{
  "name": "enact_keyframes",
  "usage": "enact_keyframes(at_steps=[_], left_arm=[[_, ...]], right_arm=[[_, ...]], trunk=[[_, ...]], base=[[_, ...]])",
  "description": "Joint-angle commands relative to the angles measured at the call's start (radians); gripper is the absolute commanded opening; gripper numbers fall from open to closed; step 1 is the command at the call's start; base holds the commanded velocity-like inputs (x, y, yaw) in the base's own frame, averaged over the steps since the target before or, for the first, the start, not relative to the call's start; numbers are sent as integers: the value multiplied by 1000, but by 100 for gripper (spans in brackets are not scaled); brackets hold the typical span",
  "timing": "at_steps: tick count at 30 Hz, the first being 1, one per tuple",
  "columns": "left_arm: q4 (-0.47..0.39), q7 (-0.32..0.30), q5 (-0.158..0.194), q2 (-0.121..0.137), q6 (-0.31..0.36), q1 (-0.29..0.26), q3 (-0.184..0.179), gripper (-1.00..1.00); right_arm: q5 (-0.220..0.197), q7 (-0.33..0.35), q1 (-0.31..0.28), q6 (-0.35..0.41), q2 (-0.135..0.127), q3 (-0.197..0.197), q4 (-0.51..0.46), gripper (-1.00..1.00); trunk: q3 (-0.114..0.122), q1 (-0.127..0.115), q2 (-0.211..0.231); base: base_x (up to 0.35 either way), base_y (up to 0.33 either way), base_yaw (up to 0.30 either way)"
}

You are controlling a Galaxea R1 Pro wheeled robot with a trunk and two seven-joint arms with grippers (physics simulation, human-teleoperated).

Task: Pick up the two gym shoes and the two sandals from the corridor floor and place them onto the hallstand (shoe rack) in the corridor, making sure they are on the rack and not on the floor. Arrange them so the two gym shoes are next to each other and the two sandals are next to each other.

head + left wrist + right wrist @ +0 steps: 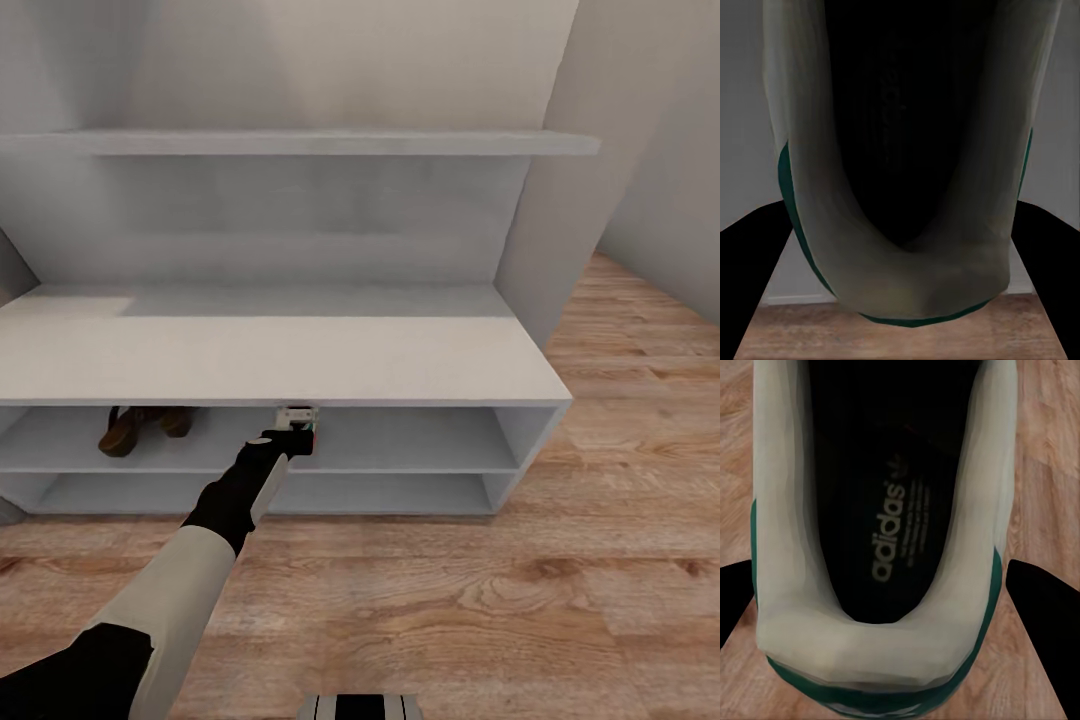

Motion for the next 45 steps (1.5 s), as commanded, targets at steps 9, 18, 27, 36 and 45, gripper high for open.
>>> enact_keyframes(at_steps=[9,18,27,36,45], left_arm=[[-1,9,10,1,4,0,-4,-100],[3,7,10,1,4,0,-5,100],[5,7,10,1,4,0,-4,100],[5,7,10,1,3,0,-4,100],[5,7,10,1,3,0,-4,100]], right_arm=[[5,-1,-1,5,0,0,-1,-100],[5,-1,-1,5,0,0,-1,-100],[5,-1,-1,5,0,0,-1,-100],[5,-1,-1,5,0,0,-1,-100],[5,-1,-1,5,0,-1,-1,-100]], trunk=[[-1,0,0],[-1,0,0],[-1,0,0],[-1,0,0],[-1,0,0]], base=[[25,0,0],[0,0,0],[0,0,0],[-160,0,0],[-339,0,0]])
